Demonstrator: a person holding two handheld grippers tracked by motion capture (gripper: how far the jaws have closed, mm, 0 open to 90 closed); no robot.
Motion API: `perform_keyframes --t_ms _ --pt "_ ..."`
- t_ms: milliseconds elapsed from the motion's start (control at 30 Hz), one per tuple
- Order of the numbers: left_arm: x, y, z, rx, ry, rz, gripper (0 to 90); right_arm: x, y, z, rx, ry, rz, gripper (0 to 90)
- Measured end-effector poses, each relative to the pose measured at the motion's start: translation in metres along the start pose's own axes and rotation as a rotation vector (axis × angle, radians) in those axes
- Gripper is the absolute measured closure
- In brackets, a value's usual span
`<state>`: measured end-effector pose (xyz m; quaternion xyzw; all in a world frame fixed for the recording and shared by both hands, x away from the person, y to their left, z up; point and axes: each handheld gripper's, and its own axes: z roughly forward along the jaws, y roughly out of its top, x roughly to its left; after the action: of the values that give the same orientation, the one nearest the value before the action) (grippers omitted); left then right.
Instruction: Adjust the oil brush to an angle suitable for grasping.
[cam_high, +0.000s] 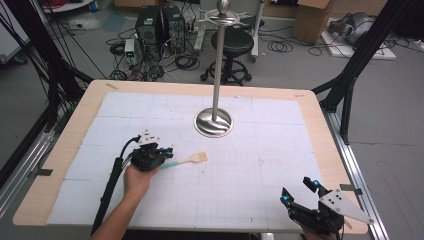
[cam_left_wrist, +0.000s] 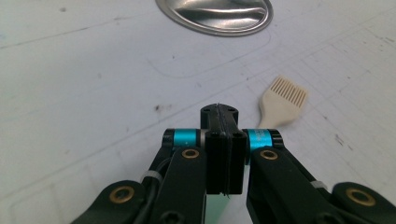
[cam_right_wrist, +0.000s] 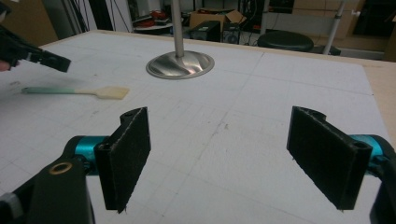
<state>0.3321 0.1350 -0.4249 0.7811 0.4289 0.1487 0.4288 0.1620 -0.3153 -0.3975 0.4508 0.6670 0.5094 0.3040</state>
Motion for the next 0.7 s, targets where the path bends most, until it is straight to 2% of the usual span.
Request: perform_keyframes --t_ms 67,167,200,233,267,333,433,500,567,700 --pt "-0.005 0.002 0.011 0.030 0.002 0.038 89.2 0.000 0.000 0.000 -0.003 0.002 0.002 20.5" --pt "-0.008 0.002 0.023 0.049 0.006 0.040 88.6 0.000 0.000 0.001 0.001 0.007 -0.001 20.5" --pt "-0.008 -0.001 0.030 0.075 0.002 0.031 88.5 0.000 0.000 0.001 0.004 0.010 -0.002 20.5" --pt "-0.009 -0.003 0.032 0.085 0.001 0.040 88.5 0.000 0.000 0.001 0.007 0.011 -0.008 20.5" --pt "-0.009 -0.003 0.032 0.085 0.001 0.040 88.6 0.000 0.000 0.002 0.009 0.014 -0.005 20.5" --pt "-0.011 -0.003 0.032 0.082 -0.037 0.040 88.6 0.000 0.000 0.002 0.009 0.014 -0.007 20.5" --pt "-0.014 -0.003 0.032 0.084 -0.045 0.054 89.2 0.000 0.000 0.002 0.011 0.014 -0.003 20.5" --pt "-0.018 -0.004 0.032 0.086 -0.076 0.057 89.2 0.001 0.000 0.002 0.009 0.015 -0.005 20.5" --pt "-0.019 -0.005 0.032 0.088 -0.084 0.064 89.2 0.001 0.000 0.002 0.009 0.015 -0.006 20.5" --pt "-0.029 -0.007 0.032 0.095 -0.122 0.086 89.2 0.001 0.000 0.002 0.010 0.013 -0.007 20.5"
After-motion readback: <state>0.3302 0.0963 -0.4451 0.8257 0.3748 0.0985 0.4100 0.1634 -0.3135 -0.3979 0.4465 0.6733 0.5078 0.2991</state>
